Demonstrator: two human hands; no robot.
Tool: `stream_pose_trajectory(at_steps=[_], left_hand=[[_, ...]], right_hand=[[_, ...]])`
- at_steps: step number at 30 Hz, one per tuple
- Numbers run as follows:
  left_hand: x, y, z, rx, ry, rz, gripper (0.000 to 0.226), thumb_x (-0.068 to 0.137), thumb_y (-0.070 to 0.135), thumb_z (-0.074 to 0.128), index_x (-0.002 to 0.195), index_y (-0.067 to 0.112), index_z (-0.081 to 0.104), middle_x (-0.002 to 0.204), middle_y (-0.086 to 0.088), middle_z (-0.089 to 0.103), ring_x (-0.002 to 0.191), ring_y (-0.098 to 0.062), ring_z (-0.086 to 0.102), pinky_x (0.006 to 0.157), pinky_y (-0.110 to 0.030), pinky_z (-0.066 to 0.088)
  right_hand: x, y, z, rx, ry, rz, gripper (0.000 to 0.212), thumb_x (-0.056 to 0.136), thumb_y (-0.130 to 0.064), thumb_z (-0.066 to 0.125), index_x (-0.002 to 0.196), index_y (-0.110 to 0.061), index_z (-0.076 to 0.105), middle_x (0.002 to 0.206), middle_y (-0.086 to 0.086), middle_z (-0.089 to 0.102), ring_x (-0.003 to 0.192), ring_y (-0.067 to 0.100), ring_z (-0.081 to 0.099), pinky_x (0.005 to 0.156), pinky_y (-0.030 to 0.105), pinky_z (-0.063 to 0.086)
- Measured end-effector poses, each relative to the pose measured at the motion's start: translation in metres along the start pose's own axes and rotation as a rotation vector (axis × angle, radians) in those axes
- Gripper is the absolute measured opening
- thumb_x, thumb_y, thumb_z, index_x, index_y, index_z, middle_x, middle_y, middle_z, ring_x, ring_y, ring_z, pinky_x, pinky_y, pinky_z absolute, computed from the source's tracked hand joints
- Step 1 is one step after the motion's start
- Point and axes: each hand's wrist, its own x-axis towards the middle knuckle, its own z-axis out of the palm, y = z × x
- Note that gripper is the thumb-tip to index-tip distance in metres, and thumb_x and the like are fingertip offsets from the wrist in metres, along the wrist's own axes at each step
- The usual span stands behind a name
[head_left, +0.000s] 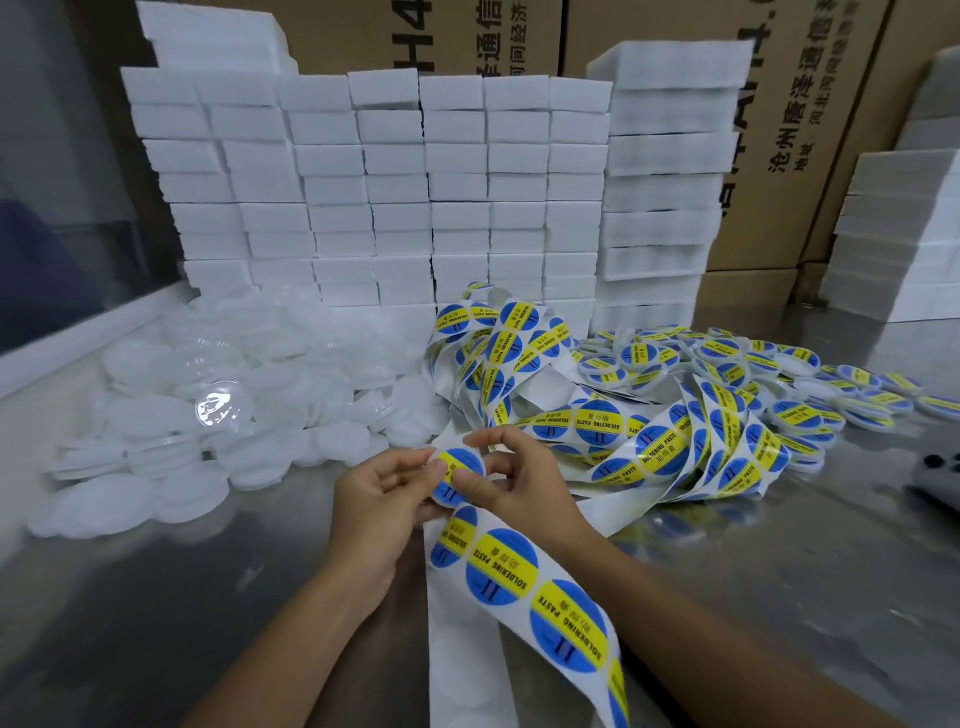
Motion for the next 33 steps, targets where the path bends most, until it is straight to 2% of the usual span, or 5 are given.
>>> stream_pose_trajectory(at_steps=[4, 10, 14, 23, 33], left_hand=[[-0.007, 0.008, 0.000, 0.309, 0.132, 0.328, 0.004, 0.085, 0.018, 0.069, 0.085, 0.021, 0.072, 0.076, 0.001, 0.071, 0.074, -0.018, 0.068, 0.070, -0.035, 0.057], [-0.027, 0.040, -0.008, 0.626, -0.561, 0.653, 0.051, 0.071, 0.054, 0.074, 0.116, 0.035, 0.060, 0.043, 0.003, 0.037, 0.040, -0.012, 0.032, 0.045, -0.035, 0.037], [-0.038, 0.038, 0.011, 0.873, -0.426, 0.887, 0.031, 0.074, 0.051, 0.071, 0.100, 0.034, 0.070, 0.041, 0.008, 0.029, 0.036, -0.004, 0.027, 0.047, -0.009, 0.024], [-0.045, 0.043, 0.007, 1.072, -0.721, 0.510, 0.090, 0.040, 0.083, 0.072, 0.124, 0.070, 0.040, 0.054, 0.018, 0.060, 0.057, 0.008, 0.054, 0.057, -0.007, 0.038], [-0.028, 0.033, 0.011, 0.410, -0.117, 0.367, 0.056, 0.084, -0.016, 0.050, 0.082, 0.032, 0.078, 0.056, 0.003, 0.070, 0.044, -0.007, 0.062, 0.043, -0.016, 0.048]], right_hand=[[0.001, 0.001, -0.008, 0.042, 0.067, 0.013, 0.032, 0.088, -0.003, 0.070, 0.117, -0.005, 0.057, 0.089, 0.029, 0.068, 0.073, 0.033, 0.072, 0.071, 0.039, 0.058], [0.003, 0.002, -0.011, 0.179, 0.126, 0.071, 0.029, 0.090, 0.004, 0.064, 0.116, -0.001, 0.054, 0.088, 0.023, 0.068, 0.050, 0.005, 0.067, 0.049, 0.016, 0.050], [0.003, 0.003, -0.012, 0.189, 0.129, 0.092, 0.029, 0.092, 0.001, 0.063, 0.120, 0.001, 0.053, 0.081, 0.019, 0.062, 0.052, 0.012, 0.064, 0.050, 0.023, 0.054], [0.009, 0.006, -0.013, 0.237, 0.163, 0.160, 0.036, 0.089, 0.001, 0.067, 0.122, -0.005, 0.054, 0.101, 0.026, 0.068, 0.061, 0.018, 0.071, 0.059, 0.032, 0.058], [0.011, -0.023, -0.032, 0.119, 0.260, -0.078, 0.054, 0.077, -0.002, 0.080, 0.126, -0.012, 0.059, 0.082, 0.010, 0.063, 0.063, 0.010, 0.065, 0.071, 0.031, 0.058]])
